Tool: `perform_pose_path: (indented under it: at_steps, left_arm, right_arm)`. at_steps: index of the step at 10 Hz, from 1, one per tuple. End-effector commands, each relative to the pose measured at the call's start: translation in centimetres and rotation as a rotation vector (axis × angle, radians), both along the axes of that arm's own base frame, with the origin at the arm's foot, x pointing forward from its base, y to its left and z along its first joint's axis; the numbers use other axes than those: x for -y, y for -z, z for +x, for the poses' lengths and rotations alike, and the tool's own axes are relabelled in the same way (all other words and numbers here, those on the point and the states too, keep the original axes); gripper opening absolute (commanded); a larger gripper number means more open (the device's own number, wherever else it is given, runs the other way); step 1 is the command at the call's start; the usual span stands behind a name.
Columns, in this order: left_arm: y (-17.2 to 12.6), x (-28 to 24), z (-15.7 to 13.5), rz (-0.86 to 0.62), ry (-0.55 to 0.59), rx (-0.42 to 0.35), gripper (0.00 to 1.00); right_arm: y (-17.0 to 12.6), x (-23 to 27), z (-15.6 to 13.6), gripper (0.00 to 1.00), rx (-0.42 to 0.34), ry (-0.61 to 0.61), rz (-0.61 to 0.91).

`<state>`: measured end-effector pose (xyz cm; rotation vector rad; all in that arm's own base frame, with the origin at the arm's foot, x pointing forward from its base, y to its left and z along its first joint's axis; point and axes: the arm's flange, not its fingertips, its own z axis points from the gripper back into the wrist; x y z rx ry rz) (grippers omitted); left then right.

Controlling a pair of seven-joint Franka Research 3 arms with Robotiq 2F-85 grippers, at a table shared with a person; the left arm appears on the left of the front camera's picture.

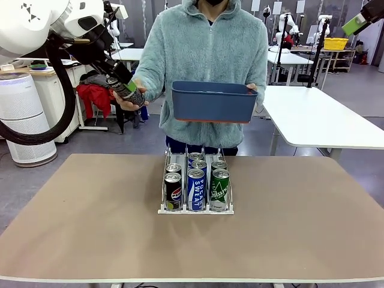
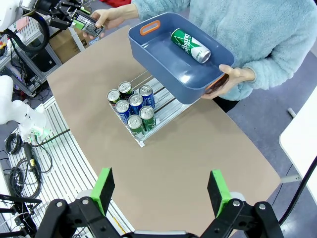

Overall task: Fill the beverage cans into the dispenser.
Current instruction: Pick up the Pepsi coke handed by the human, then place the picked Pepsi coke in the line of the Automatic Can Dispenser with the same cans.

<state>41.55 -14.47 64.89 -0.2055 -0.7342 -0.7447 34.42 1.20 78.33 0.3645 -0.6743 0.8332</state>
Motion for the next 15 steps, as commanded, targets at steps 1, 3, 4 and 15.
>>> perform_pose_path:
  at_steps: [1, 3, 4, 15]
  left_arm:
    - [-0.09, -0.05, -0.67, -0.005, -0.013, -0.032, 0.03]
    - [-0.22, -0.11, -0.84, 0.004, -0.006, -0.040, 0.00]
    - [-0.28, -0.04, -0.88, 0.007, -0.005, -0.037, 0.00]
    - [-0.22, 0.03, -0.47, 0.001, 0.004, -0.014, 0.00]
  right_arm:
    - [0.16, -0.06, 0.02, 1.00, -0.003, -0.004, 0.001]
    - [0.16, -0.06, 0.02, 1.00, -0.003, -0.004, 0.001]
    - [0.16, -0.06, 0.02, 1.00, -0.003, -0.004, 0.001]
    - [0.16, -0.06, 0.02, 1.00, -0.003, -0.004, 0.001]
